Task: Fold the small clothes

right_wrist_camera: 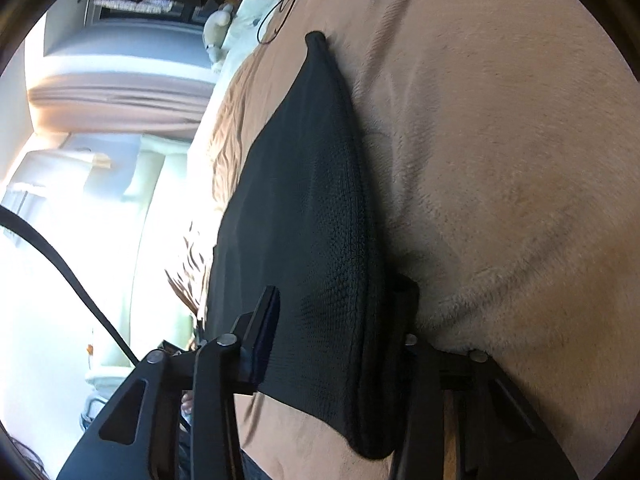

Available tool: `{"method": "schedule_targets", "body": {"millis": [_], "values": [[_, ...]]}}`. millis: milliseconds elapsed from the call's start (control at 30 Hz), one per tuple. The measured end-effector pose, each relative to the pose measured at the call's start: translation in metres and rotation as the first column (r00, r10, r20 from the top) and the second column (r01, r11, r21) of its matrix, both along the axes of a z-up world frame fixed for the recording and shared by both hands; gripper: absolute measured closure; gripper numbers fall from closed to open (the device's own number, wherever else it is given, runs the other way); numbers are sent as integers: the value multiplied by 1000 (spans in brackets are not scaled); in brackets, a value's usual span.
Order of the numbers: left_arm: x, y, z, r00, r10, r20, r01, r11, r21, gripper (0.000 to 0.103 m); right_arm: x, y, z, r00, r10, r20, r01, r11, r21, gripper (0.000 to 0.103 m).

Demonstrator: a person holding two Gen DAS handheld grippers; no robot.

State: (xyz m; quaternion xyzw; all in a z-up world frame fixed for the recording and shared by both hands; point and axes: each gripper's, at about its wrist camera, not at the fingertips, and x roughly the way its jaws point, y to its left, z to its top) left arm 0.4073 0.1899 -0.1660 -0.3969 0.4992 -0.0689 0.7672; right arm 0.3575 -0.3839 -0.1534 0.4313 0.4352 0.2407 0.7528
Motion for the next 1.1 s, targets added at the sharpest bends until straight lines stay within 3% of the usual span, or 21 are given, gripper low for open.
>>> {"method": "schedule_targets", "body": {"millis": [100,133,233,667,1100], "values": [[-3,1,-4,1000,4,-9,-3,1000,5,79,2,-1,0,1000,20,-5,-20,999,-25,81],[-3,2,-5,1000,5,-14,-5,1000,4,90,3,-1,1,1000,22,-12,-22,999,-39,88],[-2,1,-3,1000,7,-8,-7,1000,13,95,6,3,6,1000,18,-18,-19,997,-78,97],[-13,0,30,998,-34,49,32,998,48,97,-5,27,49,1000,17,6,-16,987,-161,100],[-51,2,39,998,-37,58,35,998,48,98,-28,29,64,999,47,12,-44,980,-193,100]]}}
